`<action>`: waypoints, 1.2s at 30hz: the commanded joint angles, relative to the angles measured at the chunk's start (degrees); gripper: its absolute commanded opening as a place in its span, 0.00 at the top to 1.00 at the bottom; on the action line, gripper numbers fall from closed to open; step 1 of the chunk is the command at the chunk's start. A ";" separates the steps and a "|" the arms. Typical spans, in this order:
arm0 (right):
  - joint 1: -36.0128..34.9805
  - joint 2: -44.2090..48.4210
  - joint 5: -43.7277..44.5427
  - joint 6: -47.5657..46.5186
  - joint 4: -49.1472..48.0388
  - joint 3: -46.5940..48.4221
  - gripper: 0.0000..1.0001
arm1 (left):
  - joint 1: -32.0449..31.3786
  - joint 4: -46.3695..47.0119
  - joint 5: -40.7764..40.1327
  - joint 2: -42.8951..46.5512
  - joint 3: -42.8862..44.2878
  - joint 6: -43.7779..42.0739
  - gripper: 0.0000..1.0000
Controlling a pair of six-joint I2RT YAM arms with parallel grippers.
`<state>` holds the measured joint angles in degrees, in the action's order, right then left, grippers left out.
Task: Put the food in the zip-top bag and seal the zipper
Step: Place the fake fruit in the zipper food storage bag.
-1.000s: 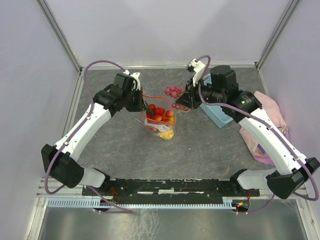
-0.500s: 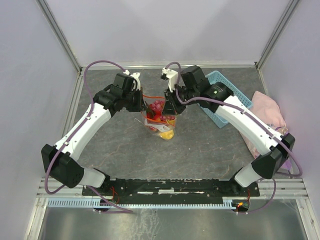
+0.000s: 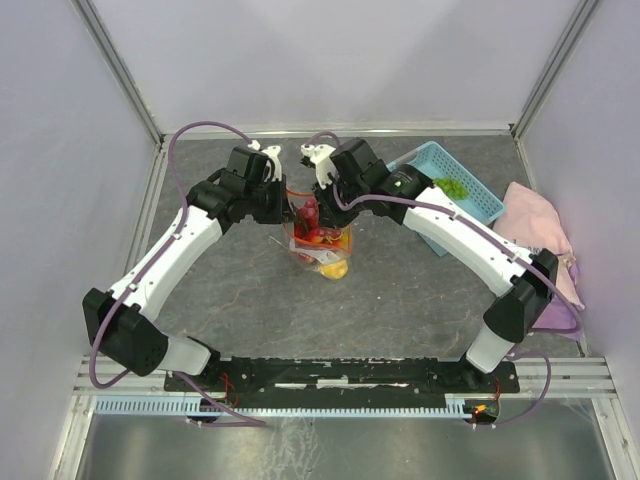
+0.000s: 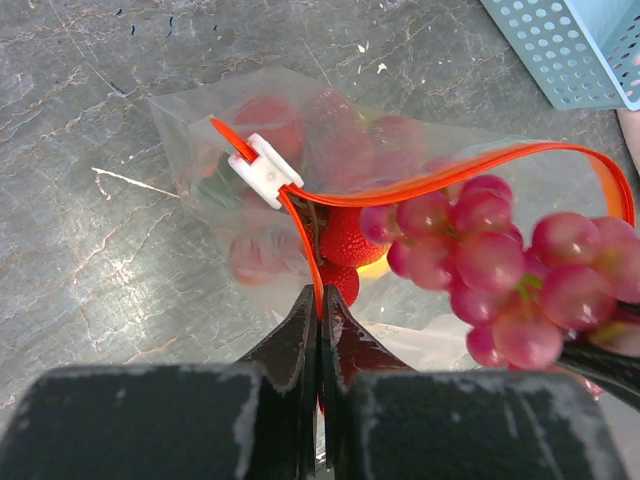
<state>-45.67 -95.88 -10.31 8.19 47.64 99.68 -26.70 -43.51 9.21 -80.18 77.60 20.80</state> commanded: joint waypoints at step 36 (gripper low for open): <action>-0.74 -2.82 14.38 -0.20 1.31 1.31 0.43 | 0.29 2.77 1.30 1.14 -0.13 -1.81 0.97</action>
<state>-46.13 -100.25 4.19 7.66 48.80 98.98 -26.70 -43.13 9.63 -80.18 77.38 20.80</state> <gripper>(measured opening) 0.534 0.043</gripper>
